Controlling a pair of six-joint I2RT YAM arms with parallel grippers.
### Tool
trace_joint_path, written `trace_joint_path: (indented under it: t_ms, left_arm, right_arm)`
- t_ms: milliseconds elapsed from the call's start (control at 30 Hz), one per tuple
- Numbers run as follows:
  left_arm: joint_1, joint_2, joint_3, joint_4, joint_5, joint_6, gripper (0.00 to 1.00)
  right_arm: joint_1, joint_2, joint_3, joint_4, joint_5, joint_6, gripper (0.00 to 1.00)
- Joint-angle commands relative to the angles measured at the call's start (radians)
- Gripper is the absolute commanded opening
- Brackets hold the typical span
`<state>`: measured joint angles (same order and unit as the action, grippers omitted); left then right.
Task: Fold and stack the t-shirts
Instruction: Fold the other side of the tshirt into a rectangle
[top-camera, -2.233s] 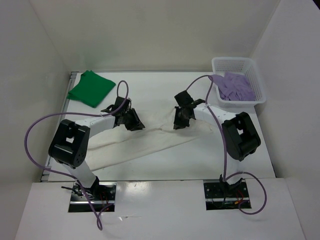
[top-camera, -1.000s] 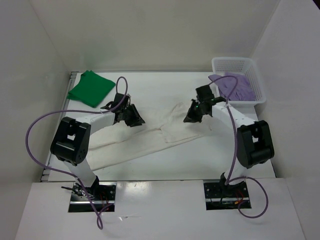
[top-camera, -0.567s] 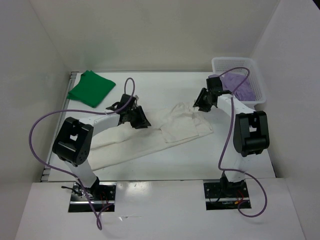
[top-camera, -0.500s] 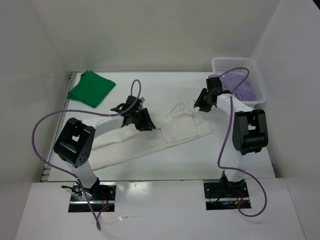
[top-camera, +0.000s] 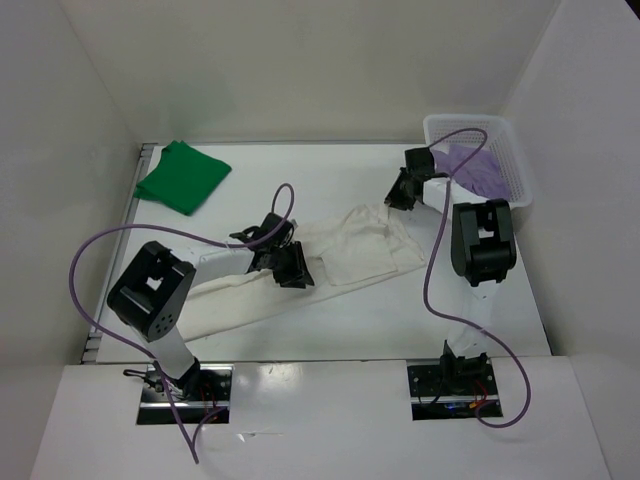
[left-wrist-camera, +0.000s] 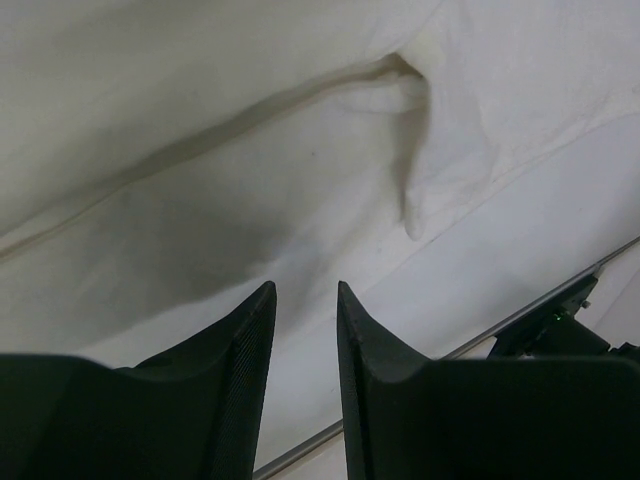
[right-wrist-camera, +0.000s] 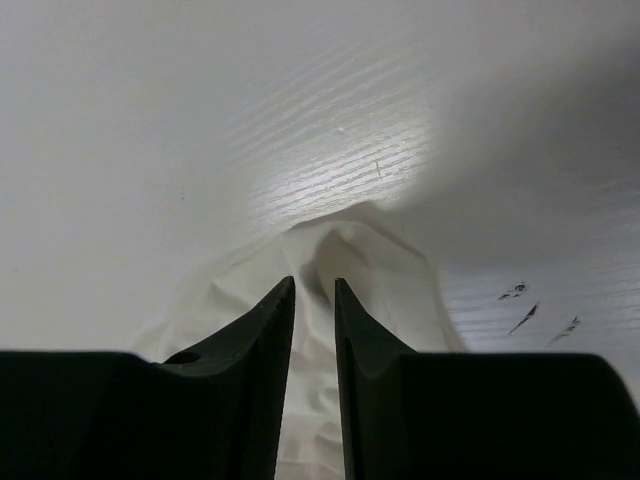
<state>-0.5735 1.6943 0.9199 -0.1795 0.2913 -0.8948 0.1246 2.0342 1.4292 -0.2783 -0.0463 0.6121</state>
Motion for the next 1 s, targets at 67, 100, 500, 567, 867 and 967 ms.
trace_joint_path:
  t_ms: [67,100,500,567,867,967]
  left_arm:
    - [0.0,-0.028,-0.018,0.008,-0.011,-0.012,0.38]
    - [0.0,-0.028,-0.018,0.008,-0.023,-0.012,0.38]
    - [0.172,-0.079,-0.151,-0.026,0.006,0.033,0.38]
    - [0.181,-0.088,-0.151,-0.035,-0.004,0.042,0.38]
    - [0.181,-0.122,-0.161,-0.063,-0.004,0.042,0.38]
    - [0.181,-0.154,-0.139,-0.086,-0.004,0.051,0.38]
  right_arm:
    - [-0.003,0.024,0.054,0.054,0.034,0.003,0.26]
    - [-0.003,0.033,0.054,0.054,0.034,0.003,0.23]
    - [-0.003,0.043,0.155,-0.042,0.146,-0.025,0.0]
    - [-0.003,0.043,0.165,-0.042,0.175,-0.025,0.0]
    - [-0.003,0.129,0.23,-0.042,0.192,-0.025,0.22]
    - [-0.003,0.118,0.241,-0.071,0.165,-0.043,0.37]
